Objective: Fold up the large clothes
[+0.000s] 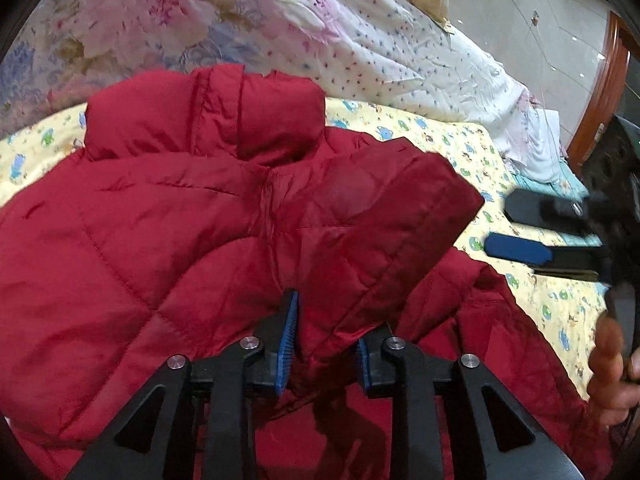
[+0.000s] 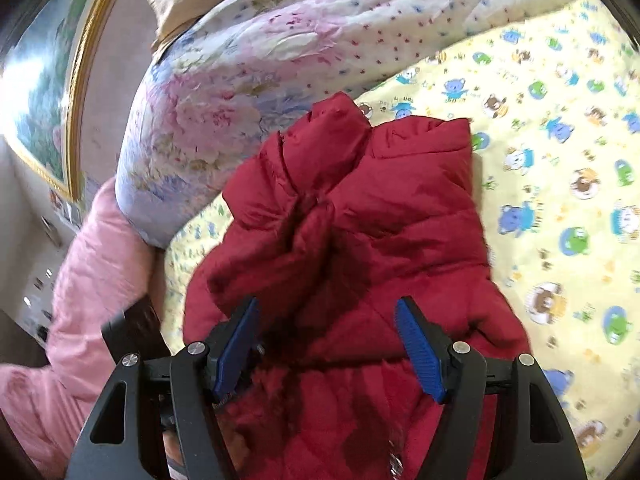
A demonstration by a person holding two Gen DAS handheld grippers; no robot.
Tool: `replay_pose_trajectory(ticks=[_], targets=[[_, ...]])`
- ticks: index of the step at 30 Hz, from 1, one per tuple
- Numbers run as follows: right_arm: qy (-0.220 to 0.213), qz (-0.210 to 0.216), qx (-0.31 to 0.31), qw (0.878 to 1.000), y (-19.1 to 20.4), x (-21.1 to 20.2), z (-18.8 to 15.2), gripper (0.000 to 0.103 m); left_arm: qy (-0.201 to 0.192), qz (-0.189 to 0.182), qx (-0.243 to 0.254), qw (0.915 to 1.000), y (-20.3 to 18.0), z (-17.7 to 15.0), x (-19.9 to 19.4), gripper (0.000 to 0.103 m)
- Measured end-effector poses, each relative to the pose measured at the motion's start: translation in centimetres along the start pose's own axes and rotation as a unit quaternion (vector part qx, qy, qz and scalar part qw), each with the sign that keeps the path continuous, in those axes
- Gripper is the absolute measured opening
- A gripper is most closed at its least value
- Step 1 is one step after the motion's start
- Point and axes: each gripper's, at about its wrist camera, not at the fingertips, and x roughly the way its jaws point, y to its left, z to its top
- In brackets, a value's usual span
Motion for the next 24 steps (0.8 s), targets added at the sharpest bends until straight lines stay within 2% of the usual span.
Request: replay_pose_trajectory(ticks=[2, 4, 9, 11, 13, 16, 20, 24], targets=[[0.007, 0.026, 0.024, 0.999, -0.4, 0.9, 0.6, 0.073, -0.001, 0.004, 0.006, 1.0, 0.0, 0.0, 0.2, 0.027], [0.017, 0.046, 0.044, 0.998, -0.7, 2.1, 1.2, 0.081, 0.0, 0.009, 0.015, 0.9998, -0.4, 0.1, 0.6, 0.028], [0.044, 0.042, 0.066, 0.996, -1.0, 5.1, 1.7, 0.081, 0.003, 0.006, 0.022, 0.9997, -1.5, -0.2, 1.5, 0.038], [0.055, 0.029, 0.054, 0.997, -0.7, 6.1, 1.6, 0.07, 0.004, 0.006, 0.02, 0.9998, -1.6, -0.3, 1.3, 0.04], [0.07, 0.017, 0.052, 0.996, -0.5, 6.9, 1.4, 0.028, 0.008, 0.002, 0.01, 0.9999, -1.3, -0.4, 1.0, 0.04], [0.068, 0.008, 0.042, 0.997, -0.7, 6.9, 1.1, 0.018, 0.013, -0.011, -0.009, 0.9998, -0.8, -0.6, -0.4, 0.04], [0.049, -0.011, 0.021, 0.999, -0.4, 6.2, 1.1, 0.013, 0.0, -0.029, -0.03, 0.9991, 0.1, -1.1, -3.2, 0.04], [0.021, -0.025, 0.008, 0.999, -0.4, 4.5, 1.5, 0.011, -0.035, -0.005, -0.044, 0.9984, 2.2, -0.7, -6.8, 0.04]])
